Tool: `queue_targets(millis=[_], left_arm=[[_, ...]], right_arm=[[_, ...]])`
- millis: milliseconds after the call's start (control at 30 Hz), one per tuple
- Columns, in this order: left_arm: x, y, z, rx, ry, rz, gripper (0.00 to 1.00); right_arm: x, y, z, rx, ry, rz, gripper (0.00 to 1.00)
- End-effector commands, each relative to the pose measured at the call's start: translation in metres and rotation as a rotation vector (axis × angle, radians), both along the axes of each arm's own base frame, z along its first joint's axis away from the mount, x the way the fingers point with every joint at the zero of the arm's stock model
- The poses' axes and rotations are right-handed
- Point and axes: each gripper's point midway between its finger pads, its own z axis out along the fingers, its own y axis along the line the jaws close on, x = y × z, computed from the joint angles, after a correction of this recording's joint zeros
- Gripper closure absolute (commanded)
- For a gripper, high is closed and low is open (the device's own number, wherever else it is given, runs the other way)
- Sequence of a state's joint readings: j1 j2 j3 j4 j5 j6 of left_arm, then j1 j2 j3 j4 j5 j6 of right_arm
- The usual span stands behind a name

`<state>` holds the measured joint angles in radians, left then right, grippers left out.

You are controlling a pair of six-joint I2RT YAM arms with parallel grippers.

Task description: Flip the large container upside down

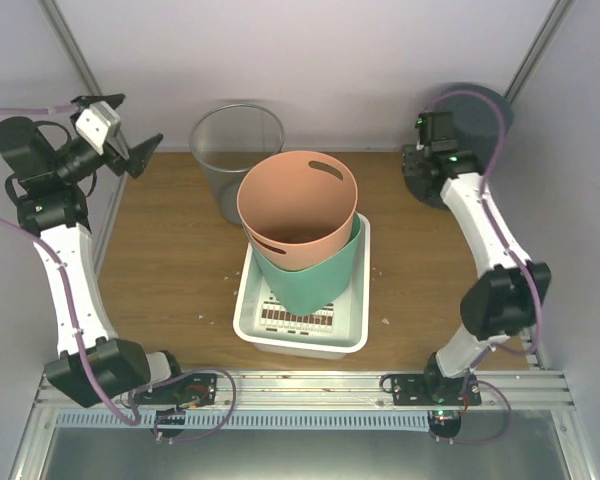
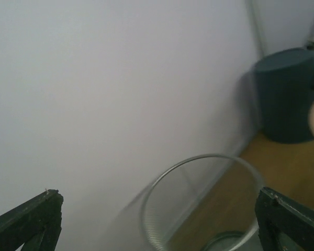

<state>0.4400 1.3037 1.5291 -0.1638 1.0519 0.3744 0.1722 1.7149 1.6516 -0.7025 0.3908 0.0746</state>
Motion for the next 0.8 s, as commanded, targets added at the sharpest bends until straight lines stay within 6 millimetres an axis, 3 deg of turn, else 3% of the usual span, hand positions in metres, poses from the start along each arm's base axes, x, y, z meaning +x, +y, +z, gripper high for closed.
queue_targets(millis=[0,100,167,367,467,567,700,767], left_arm=[[-0.053,-0.062,-0.025,0.096,0.027,-0.324,0.01],[-0.067,-0.094,-0.052,0.178,0.027,-0.347,0.01],[-0.078,-0.108,-0.059,0.177,0.027,-0.391,0.01],[-0.1,-0.135,-0.046,0.157,-0.022,-0.517,0.01],[-0.112,-0.145,-0.035,0.188,-0.096,-0.574,0.01],[-0.127,-0.161,-0.037,0.29,-0.228,-0.61,0.01],[-0.13,-0.186,-0.049,0.438,-0.387,-0.579,0.01],[-0.13,-0.195,-0.046,0.45,-0.418,-0.575,0.01]], right_arm=[[-0.006,0.038,0.054,0.381,-0.117,0.197,0.29],[-0.012,0.053,0.087,0.596,-0.143,0.354,0.29],[-0.019,0.064,0.106,0.759,-0.136,0.507,0.31],[-0.045,0.115,0.141,1.12,-0.013,0.943,0.36],[-0.051,0.124,0.151,1.19,0.002,1.034,0.37],[-0.064,0.135,0.163,1.248,0.031,1.128,0.39],[-0.081,0.153,0.176,1.244,0.031,1.208,0.37],[-0.094,0.175,0.181,1.25,0.059,1.271,0.37]])
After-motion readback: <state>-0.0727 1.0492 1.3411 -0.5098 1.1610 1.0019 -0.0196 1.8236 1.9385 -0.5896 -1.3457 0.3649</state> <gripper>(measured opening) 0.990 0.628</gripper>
